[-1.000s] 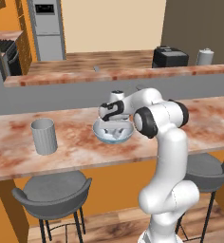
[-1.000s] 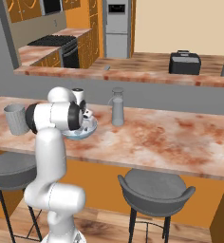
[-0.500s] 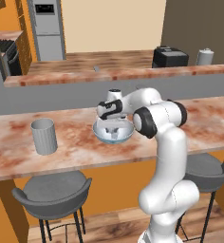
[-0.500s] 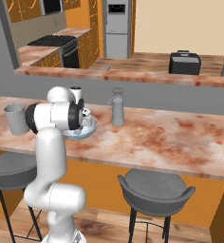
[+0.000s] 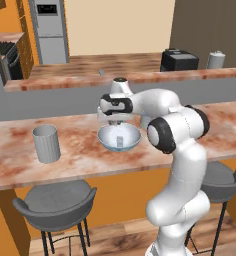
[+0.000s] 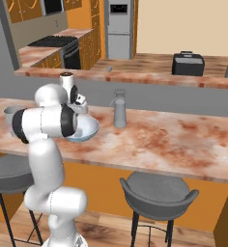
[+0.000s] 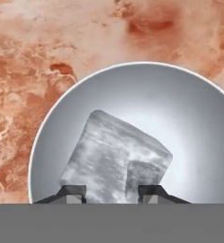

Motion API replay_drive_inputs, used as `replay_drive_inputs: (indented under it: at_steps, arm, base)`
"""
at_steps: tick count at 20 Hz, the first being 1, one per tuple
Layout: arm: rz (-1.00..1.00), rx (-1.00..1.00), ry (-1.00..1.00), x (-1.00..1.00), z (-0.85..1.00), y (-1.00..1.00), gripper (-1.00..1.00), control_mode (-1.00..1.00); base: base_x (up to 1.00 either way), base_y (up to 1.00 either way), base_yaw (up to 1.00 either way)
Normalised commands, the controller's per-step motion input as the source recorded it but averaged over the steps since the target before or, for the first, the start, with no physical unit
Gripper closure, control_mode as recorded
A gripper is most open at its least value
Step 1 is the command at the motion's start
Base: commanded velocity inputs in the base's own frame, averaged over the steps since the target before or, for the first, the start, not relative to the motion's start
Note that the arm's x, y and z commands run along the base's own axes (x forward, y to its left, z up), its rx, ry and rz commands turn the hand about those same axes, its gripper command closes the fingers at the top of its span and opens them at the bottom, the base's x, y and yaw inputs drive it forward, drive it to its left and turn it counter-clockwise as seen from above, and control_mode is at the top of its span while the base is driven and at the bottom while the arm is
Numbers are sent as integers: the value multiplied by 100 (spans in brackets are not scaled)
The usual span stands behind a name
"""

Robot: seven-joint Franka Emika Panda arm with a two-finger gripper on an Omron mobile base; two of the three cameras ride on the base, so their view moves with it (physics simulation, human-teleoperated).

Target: There are two ice cubes in the ice bowl. Place both ice cubes in the glass cup.

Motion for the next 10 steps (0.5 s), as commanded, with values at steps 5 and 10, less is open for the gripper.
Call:
replay_drive_inputs:
  at_steps: [5, 10]
  arm:
    - [0, 0, -11, -65, 95, 44, 100, -100]
    - [1, 0, -13, -98, 38, 27, 100, -100]
  base:
    - [0, 0, 0]
    - [0, 0, 0]
